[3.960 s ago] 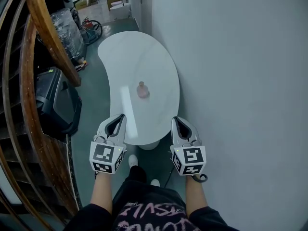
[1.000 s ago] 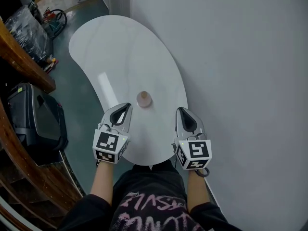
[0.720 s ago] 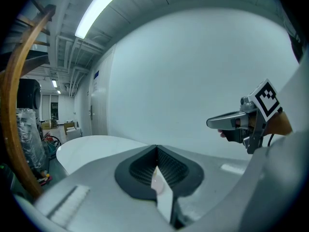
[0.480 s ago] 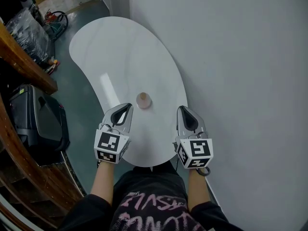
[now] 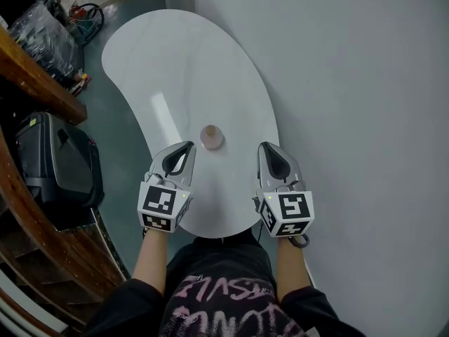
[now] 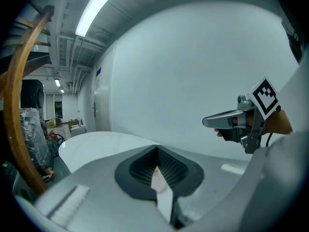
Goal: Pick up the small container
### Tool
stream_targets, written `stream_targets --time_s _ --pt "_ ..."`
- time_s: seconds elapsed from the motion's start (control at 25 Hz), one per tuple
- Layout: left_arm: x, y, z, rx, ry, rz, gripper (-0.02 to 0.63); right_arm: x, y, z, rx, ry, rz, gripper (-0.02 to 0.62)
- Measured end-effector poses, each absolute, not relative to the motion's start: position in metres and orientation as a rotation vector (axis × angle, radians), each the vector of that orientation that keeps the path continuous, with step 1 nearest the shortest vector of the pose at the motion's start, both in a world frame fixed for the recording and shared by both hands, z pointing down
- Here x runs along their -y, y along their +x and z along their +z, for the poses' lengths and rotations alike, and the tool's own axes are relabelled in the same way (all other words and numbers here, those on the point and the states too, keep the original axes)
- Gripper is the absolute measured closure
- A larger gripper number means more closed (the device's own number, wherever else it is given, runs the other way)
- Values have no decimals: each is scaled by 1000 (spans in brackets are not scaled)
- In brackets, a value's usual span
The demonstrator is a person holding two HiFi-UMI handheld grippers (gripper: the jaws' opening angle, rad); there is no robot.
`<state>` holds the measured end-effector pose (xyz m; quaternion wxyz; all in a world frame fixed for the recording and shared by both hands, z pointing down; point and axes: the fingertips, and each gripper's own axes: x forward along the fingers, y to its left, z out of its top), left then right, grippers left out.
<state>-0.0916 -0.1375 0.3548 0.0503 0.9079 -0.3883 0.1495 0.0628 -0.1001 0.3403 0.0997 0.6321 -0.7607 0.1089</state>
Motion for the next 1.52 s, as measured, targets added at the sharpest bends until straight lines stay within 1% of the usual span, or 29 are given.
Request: stream_targets --time_s 0.44,1.52 --pt "158 -83 357 1230 2711 447 606 126 67 350 2273 1805 342 584" --pt "156 -61 408 1217 2601 554 606 133 68 398 2305 1669 447 584"
